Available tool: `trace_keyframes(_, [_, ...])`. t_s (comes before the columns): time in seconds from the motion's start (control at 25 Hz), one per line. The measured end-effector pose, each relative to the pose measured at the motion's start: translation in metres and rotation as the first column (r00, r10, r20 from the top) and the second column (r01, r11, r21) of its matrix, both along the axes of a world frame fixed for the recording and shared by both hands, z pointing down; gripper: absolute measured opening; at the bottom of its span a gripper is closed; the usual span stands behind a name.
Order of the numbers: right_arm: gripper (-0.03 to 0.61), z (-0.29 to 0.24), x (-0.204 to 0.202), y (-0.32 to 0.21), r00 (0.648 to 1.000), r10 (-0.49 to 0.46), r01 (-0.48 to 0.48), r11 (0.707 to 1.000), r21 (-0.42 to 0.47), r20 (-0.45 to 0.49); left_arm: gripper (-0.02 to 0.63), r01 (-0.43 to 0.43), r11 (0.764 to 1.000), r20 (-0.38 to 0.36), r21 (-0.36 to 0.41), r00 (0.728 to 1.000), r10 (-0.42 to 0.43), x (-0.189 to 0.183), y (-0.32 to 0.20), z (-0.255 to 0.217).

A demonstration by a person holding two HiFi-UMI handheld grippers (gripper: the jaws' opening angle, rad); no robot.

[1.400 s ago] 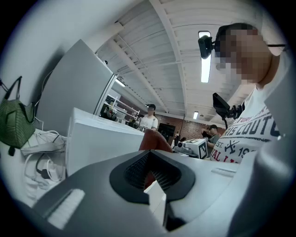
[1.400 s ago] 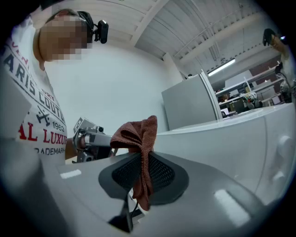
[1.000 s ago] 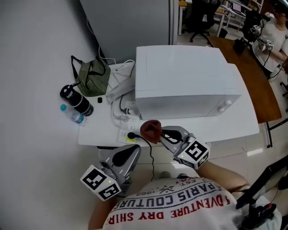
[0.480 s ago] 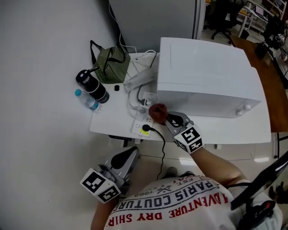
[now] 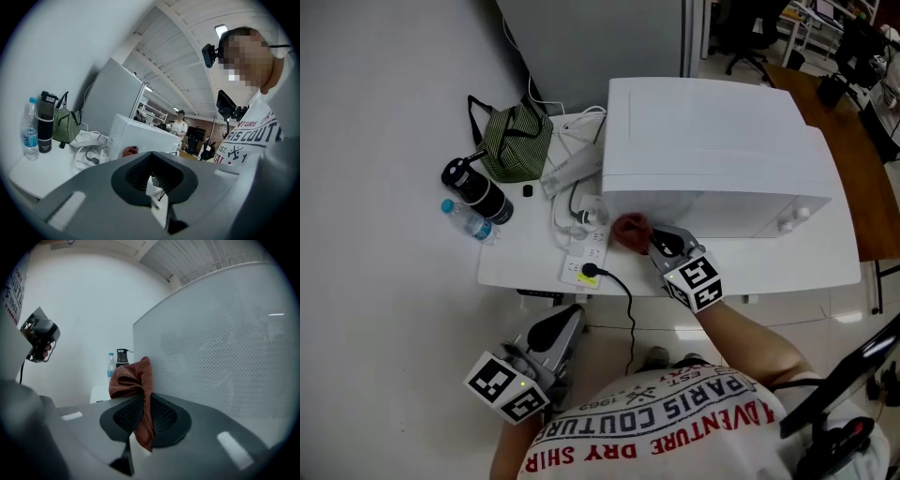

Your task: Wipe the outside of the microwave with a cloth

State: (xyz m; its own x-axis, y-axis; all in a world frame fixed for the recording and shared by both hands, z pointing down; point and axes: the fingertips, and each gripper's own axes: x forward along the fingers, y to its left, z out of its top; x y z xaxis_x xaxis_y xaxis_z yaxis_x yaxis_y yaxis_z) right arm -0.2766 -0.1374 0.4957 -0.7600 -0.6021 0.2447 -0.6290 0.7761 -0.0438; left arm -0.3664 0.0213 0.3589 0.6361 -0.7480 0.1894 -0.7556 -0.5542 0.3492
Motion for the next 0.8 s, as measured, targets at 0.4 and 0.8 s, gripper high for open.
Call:
trace_keyframes(0.4, [0.038, -0.004, 0.111, -0.005, 0.981, 0.192, -0.191, 0.981, 0.010, -0.016, 0.002, -0.185, 0.983, -0.020, 0.002, 0.982, 0.185, 0.071, -0.018, 0.001])
trace_keyframes(0.8, [0.038, -0.006, 0.252, -0.004, 0.888, 0.460, -0.460, 0.888, -0.023, -0.004, 0.002, -0.366, 0.930, -0.036, 0.028, 0.929, 0.367, 0.141, -0.030, -0.010])
